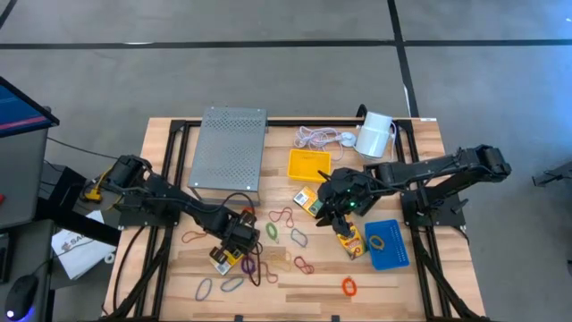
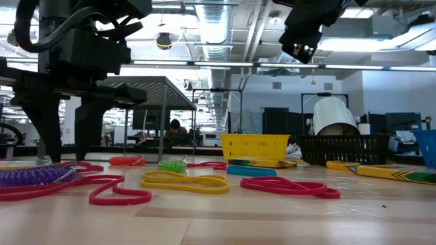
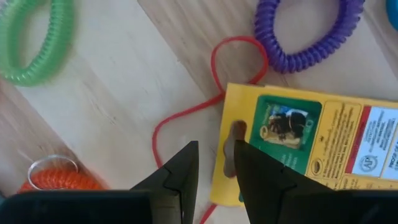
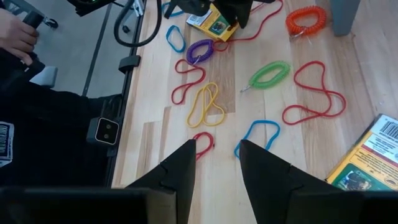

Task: Pick & Place Office Desk Supplies
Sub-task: Put the crayon box into the yellow bin

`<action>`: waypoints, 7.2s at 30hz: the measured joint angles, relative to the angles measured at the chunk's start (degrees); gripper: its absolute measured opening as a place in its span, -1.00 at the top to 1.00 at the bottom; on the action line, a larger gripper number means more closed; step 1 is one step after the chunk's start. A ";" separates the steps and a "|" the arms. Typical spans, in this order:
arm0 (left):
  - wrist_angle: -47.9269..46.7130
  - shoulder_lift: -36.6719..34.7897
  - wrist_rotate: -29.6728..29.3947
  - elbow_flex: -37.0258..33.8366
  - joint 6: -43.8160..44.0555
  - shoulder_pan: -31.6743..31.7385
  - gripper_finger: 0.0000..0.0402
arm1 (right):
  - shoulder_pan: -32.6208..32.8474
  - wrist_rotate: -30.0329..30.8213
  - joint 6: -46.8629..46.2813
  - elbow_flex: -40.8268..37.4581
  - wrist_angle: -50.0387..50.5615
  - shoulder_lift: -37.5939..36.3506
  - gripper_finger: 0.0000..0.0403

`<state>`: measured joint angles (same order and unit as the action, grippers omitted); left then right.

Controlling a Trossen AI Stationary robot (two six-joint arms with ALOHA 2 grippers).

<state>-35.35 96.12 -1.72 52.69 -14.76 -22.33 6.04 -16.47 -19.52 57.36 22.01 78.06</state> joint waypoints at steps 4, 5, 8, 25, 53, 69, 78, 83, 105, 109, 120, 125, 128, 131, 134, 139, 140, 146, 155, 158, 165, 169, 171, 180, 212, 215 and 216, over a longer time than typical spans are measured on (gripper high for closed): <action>0.56 0.49 -0.32 0.02 -0.01 0.00 0.50 | -0.07 0.02 0.02 0.00 -0.34 0.00 0.39; 0.45 0.93 -0.32 0.02 0.00 0.00 0.50 | -0.07 0.02 0.02 0.00 -0.34 0.00 0.39; 0.47 2.47 -0.04 0.11 -0.04 -0.12 0.50 | -0.05 0.00 -0.01 0.00 -0.34 0.00 0.39; -0.05 3.65 2.32 0.17 -2.91 -0.14 0.97 | -0.07 0.02 0.19 0.00 -0.21 0.00 0.39; -13.69 -6.02 -4.14 10.99 3.74 -2.08 1.00 | -1.42 -0.17 0.04 0.00 -0.07 -0.73 0.39; -12.69 -16.22 -21.90 10.99 7.44 -1.45 1.00 | -4.52 -0.01 -1.08 -0.04 0.33 -13.19 0.39; 2.09 -19.61 -26.42 11.02 4.59 5.14 1.00 | -7.08 0.33 -1.51 -0.04 6.34 -17.22 0.39; 10.13 -20.87 -26.95 11.04 3.12 9.02 1.00 | -7.06 3.67 -1.32 -0.02 2.75 -16.26 0.39; 17.58 -20.98 -24.63 11.06 -4.75 20.81 1.00 | -11.75 5.68 -9.08 3.04 -15.66 0.15 0.10; 17.88 -20.98 -23.29 11.04 -4.94 22.98 1.00 | -11.29 6.77 -6.28 9.01 -12.02 3.92 0.12; 17.75 -20.98 -23.32 10.97 -5.86 24.26 1.00 | -10.67 12.44 0.08 20.99 -0.49 12.46 0.19; 17.72 -20.98 -22.68 10.97 -5.94 24.28 1.00 | -10.82 13.73 0.67 22.05 0.46 14.27 0.21; 17.76 -20.98 -22.65 10.97 -6.01 24.27 1.00 | -11.09 13.91 0.96 22.08 0.64 14.09 0.21; 17.74 -20.98 -22.64 10.97 -6.01 24.26 1.00 | -11.37 15.36 1.98 22.08 1.11 13.01 0.21; 17.73 -20.98 -22.27 10.97 -5.99 24.26 1.00 | -11.80 15.82 2.93 22.12 1.14 12.38 0.21; 18.03 -20.96 -21.38 10.97 -5.97 24.17 1.00 | -12.43 16.15 4.56 22.12 1.46 12.20 0.18; 18.05 -20.96 -21.42 10.97 -5.97 24.17 1.00 | -12.60 16.15 4.57 22.12 1.58 12.20 0.17; 18.09 -20.96 -21.85 10.97 -5.97 23.86 1.00 | -13.19 16.84 4.96 22.12 1.71 12.20 0.09; 19.72 -20.96 -21.93 10.97 -5.98 23.70 1.00 | -13.33 17.08 4.98 22.04 1.20 13.54 0.14; 20.28 -20.96 -21.23 10.97 -5.96 23.71 1.00 | -13.25 18.38 4.99 22.06 0.44 14.45 0.18; 20.30 -20.94 -20.32 10.97 -5.95 23.74 1.00 | -13.20 19.39 5.51 22.12 -0.83 15.17 0.39; 20.45 -20.94 -20.39 10.97 -5.95 23.74 1.00 | -13.20 18.28 7.95 22.12 -0.50 15.17 0.78; 20.41 -20.94 -20.32 10.97 -5.95 23.74 1.00 | -13.18 17.09 9.34 22.12 -0.45 15.17 0.87; 20.64 -20.87 -20.19 10.97 -3.59 23.71 1.00 | -14.01 13.75 8.33 22.12 0.87 15.15 0.87; 48.82 -36.83 -8.83 -9.94 21.56 19.02 0.31 | -20.15 26.04 15.97 22.08 20.25 12.23 0.87; 62.06 -37.58 -8.83 -17.22 22.70 18.15 0.34 | -20.13 29.41 17.29 22.05 22.74 12.96 0.87; 65.50 -37.70 -8.83 -18.94 22.80 18.12 0.35 | -20.15 30.09 17.53 22.10 22.63 13.41 0.87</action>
<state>30.15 58.41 -10.55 33.75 8.04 -4.21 -14.10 13.62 -1.99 79.46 44.64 91.47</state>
